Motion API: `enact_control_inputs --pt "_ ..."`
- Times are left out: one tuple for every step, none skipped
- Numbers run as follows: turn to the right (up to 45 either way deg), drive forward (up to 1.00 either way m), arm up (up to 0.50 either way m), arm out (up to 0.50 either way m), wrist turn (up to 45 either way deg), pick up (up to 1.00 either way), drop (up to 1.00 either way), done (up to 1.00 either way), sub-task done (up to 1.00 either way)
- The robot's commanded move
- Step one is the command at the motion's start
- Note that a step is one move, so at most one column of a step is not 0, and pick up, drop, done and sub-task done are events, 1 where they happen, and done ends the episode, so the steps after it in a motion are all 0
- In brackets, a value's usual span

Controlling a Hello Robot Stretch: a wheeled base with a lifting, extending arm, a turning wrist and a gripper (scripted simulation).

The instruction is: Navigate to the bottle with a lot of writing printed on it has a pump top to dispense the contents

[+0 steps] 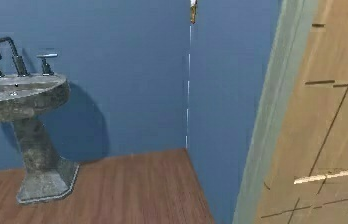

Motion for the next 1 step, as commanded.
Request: enact_control_inputs --pt "45.0 0.0 0.0 0.0 0.0 0.0 0.0 0.0 0.0"
